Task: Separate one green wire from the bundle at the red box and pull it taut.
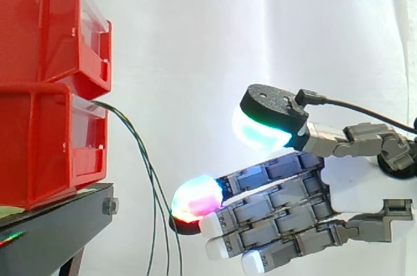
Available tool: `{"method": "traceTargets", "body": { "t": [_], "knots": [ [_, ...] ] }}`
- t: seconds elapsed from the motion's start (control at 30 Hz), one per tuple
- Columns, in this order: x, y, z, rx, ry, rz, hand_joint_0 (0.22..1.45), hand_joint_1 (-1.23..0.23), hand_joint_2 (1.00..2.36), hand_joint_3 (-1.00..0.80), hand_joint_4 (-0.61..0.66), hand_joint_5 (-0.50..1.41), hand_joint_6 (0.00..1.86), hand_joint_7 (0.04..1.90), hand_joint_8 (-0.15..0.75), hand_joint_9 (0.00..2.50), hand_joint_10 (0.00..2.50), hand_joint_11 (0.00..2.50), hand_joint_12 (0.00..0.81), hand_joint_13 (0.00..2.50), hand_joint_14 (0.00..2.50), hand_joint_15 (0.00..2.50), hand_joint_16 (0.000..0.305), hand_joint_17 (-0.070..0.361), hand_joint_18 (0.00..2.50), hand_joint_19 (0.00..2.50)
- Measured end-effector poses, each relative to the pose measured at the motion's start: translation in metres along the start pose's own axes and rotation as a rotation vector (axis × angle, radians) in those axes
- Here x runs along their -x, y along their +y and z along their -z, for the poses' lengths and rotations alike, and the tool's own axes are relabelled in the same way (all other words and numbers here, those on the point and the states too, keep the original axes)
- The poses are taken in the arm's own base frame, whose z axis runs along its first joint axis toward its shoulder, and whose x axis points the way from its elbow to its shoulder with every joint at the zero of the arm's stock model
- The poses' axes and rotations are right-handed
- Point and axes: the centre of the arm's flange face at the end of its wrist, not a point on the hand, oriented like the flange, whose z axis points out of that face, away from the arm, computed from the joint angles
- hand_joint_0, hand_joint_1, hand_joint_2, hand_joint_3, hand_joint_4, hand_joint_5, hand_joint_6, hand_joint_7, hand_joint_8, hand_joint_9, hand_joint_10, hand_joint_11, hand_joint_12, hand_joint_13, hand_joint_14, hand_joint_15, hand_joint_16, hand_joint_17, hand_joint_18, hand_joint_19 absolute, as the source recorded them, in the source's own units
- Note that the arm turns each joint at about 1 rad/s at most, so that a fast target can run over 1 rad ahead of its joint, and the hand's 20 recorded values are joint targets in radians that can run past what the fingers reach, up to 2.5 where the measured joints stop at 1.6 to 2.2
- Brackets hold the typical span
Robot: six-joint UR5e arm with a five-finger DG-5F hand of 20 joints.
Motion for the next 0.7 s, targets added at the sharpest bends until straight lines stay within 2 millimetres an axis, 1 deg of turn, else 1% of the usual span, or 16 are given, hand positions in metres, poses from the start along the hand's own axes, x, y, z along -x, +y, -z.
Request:
{"method": "traceTargets", "body": {
  "t": [0.4,0.53,0.7],
  "knots": [
    [0.003,0.002,-0.009,0.047,-0.015,0.031,0.49,-0.7,1.0,-0.5,0.27,-0.19,0.5,0.69,0.264,0.75,0.01,0.17,0.36,0.63,0.01,0.25,0.053,0.119,0.54,0.5],
    [0.003,-0.005,-0.015,0.06,-0.021,0.045,0.49,-0.69,1.0,-0.5,0.27,-0.18,0.5,0.69,0.267,0.76,0.01,0.17,0.359,0.64,0.01,0.26,0.053,0.119,0.54,0.5],
    [-0.008,-0.02,-0.03,0.068,-0.012,0.041,0.49,-0.69,1.0,-0.5,0.27,-0.18,0.5,0.69,0.268,0.76,0.01,0.18,0.361,0.64,0.01,0.26,0.053,0.119,0.54,0.5]
  ]
}}
